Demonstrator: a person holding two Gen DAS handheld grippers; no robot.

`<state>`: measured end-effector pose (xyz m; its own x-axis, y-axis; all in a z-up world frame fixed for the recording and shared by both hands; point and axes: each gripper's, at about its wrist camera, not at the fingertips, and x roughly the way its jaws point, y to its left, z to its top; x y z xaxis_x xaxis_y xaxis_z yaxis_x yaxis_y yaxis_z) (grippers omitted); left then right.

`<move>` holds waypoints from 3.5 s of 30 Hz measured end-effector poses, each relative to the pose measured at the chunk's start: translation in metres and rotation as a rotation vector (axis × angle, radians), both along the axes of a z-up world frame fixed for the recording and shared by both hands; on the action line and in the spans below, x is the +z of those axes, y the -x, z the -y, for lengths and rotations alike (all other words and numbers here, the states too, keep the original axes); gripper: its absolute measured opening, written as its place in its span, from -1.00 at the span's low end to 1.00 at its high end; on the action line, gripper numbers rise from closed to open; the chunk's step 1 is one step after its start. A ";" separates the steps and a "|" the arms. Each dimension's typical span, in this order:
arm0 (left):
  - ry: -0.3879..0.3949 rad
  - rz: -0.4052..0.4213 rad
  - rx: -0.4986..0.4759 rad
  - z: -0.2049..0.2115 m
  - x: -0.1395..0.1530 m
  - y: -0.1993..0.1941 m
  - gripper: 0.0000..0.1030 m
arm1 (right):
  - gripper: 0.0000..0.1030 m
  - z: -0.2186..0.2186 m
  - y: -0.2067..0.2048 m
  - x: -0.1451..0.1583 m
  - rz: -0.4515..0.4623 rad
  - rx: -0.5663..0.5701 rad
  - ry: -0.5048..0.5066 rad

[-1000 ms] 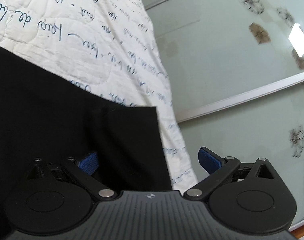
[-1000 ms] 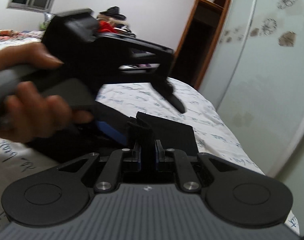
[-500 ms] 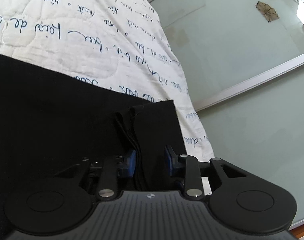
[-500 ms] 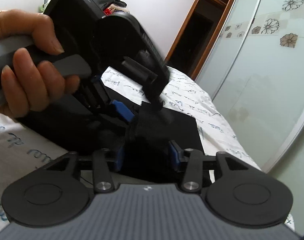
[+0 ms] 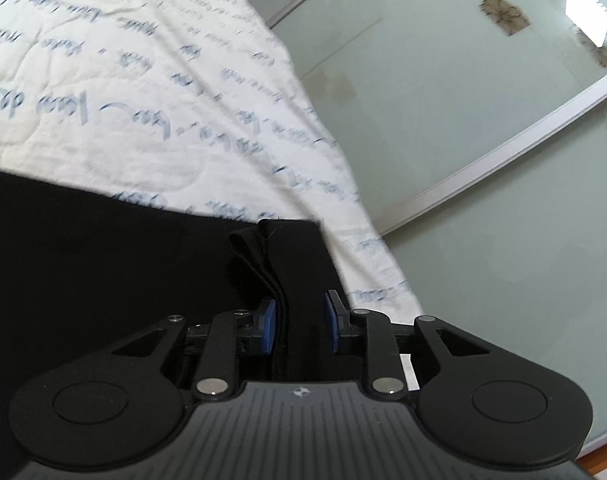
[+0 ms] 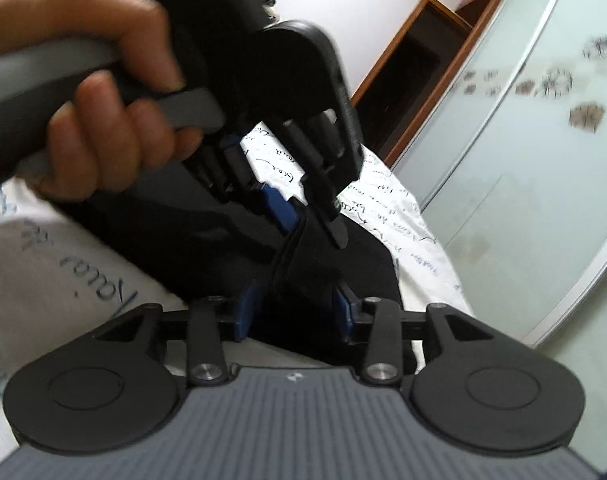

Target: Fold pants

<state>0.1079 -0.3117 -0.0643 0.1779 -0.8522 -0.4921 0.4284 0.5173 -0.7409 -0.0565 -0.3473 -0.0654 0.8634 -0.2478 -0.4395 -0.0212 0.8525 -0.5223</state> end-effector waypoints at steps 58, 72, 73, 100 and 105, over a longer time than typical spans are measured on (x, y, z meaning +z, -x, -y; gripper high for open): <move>-0.432 0.258 0.465 -0.261 0.040 0.010 -0.59 | -0.83 -0.123 -0.041 0.011 -0.109 0.497 -0.043; -0.811 0.304 0.801 -0.390 0.077 0.058 0.71 | -0.78 -0.091 -0.078 0.009 -0.202 0.451 -0.168; -0.834 0.285 0.834 -0.399 0.076 0.060 0.72 | -0.78 -0.095 -0.076 0.007 -0.185 0.454 -0.130; -0.849 0.323 0.852 -0.425 0.026 0.086 0.95 | -0.23 -0.193 -0.053 0.035 -0.139 0.585 -0.204; -0.909 0.362 0.879 -0.415 0.017 0.083 1.00 | 0.23 -0.207 -0.076 0.033 -0.066 0.623 -0.288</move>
